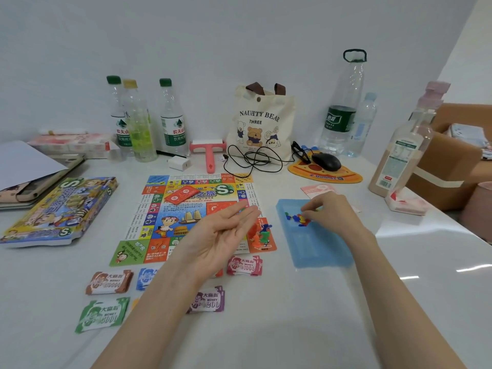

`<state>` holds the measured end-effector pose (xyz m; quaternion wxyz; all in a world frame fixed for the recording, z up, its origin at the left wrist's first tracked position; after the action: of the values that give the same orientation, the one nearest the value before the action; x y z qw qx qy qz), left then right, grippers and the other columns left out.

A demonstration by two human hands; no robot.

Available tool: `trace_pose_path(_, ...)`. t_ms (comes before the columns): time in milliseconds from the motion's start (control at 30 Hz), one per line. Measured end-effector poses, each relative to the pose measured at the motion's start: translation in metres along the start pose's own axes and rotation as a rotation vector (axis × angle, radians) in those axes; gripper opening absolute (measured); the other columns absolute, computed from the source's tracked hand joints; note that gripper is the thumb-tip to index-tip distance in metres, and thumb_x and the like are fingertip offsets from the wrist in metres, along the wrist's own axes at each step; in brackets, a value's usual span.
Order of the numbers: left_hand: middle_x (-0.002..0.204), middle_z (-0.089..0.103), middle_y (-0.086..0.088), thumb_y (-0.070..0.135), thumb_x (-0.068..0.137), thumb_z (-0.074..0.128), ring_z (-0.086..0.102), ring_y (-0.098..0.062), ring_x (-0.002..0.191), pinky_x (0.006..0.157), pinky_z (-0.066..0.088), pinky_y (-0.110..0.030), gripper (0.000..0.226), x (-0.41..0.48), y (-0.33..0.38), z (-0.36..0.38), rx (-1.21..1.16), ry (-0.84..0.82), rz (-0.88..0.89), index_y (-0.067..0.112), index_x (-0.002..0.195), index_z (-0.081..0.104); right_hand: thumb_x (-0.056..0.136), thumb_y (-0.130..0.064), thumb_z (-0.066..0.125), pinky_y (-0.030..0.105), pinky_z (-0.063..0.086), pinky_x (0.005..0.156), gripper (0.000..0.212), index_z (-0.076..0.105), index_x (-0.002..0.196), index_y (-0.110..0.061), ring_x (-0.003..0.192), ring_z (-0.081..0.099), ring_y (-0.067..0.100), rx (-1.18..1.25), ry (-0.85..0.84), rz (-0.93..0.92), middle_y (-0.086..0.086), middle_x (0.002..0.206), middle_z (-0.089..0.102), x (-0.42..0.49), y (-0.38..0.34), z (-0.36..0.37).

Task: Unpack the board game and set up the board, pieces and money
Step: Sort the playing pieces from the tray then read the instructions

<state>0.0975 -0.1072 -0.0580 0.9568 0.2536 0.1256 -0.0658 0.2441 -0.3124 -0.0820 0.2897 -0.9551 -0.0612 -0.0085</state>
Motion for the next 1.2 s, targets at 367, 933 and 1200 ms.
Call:
trace_pose_path(367, 0.127, 0.057, -0.030, 0.005, 0.093, 0.045, 0.052, -0.039, 0.123, 0.109, 0.037, -0.045, 0.040, 0.009, -0.006, 0.005, 0.005, -0.014, -0.042, -0.013, 0.129, 0.047, 0.077, -0.025, 0.079, 0.021, 0.044, 0.076, 0.034, 0.069, 0.109, -0.019, 0.088, 0.059, 0.013, -0.133, -0.226, -0.026, 0.000, 0.099, 0.065, -0.002, -0.017, 0.004)
trace_pose_path(933, 0.142, 0.046, -0.022, -0.011, 0.099, 0.027, 0.056, -0.027, 0.121, 0.093, 0.049, -0.027, 0.047, 0.039, -0.012, 0.017, 0.533, -0.039, 0.073, 0.001, 0.144, 0.033, 0.077, -0.016, 0.078, 0.022, 0.049, 0.079, 0.018, 0.075, 0.094, -0.018, 0.090, 0.061, 0.010, 0.051, -0.062, -0.021, -0.003, 0.096, 0.071, -0.005, -0.009, 0.012)
trace_pose_path(1200, 0.153, 0.034, -0.011, -0.014, 0.097, 0.028, 0.043, -0.019, 0.135, 0.108, 0.038, -0.028, 0.066, 0.044, -0.004, 0.000, 1.020, -0.062, 0.175, 0.021, 0.152, 0.017, 0.083, -0.023, 0.073, 0.009, 0.045, 0.054, 0.004, 0.075, 0.083, -0.026, 0.070, 0.056, 0.003, 0.405, 0.102, -0.238, -0.013, 0.084, 0.070, -0.028, -0.031, -0.020)
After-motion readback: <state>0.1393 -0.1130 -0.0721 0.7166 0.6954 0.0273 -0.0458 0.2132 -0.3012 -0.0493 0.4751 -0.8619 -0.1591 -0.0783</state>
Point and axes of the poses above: each hand's wrist, its own x-axis towards the middle knuckle, its own z-axis out of the palm, y = z × x, the point moved 2 cm from there along x, towards the middle knuckle
